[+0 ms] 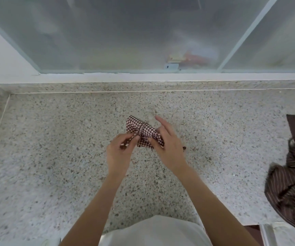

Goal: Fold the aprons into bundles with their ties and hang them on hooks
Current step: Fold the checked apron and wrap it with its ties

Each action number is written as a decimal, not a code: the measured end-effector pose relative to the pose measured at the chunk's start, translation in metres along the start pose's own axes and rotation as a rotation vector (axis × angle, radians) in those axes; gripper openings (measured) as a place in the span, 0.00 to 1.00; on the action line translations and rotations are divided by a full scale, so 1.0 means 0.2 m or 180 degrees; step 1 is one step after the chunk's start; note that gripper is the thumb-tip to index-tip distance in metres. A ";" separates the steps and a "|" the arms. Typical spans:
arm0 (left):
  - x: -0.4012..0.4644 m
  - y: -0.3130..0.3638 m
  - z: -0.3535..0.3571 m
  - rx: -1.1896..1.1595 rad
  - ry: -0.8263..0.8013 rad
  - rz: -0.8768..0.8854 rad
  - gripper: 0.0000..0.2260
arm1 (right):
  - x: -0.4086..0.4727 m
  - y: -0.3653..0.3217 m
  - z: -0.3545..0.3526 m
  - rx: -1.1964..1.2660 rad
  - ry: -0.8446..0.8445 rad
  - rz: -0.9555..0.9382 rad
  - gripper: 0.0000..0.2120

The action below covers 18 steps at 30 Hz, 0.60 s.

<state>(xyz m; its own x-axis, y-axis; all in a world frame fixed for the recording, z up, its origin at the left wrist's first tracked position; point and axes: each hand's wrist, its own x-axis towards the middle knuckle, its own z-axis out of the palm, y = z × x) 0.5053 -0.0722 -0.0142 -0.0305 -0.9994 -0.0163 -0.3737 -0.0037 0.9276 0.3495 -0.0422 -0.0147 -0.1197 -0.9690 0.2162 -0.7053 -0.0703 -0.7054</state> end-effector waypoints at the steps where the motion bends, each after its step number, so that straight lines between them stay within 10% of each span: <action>1: 0.00 -0.02 -0.02 0.0048 0.0005 -0.0006 0.10 | 0.00 -0.01 0.02 0.0048 -0.0188 -0.0052 0.14; 18: -0.07 -0.21 -0.19 -0.0330 0.0526 -0.0390 0.04 | -0.02 -0.18 0.26 0.2734 -0.1133 0.1714 0.11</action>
<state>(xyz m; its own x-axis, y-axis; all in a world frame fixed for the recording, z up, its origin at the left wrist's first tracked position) 0.5571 -0.0603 -0.0376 0.1647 -0.9833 -0.0777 -0.2678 -0.1204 0.9559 0.4129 -0.0481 -0.0252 0.0402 -0.9257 -0.3760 0.1234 0.3780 -0.9175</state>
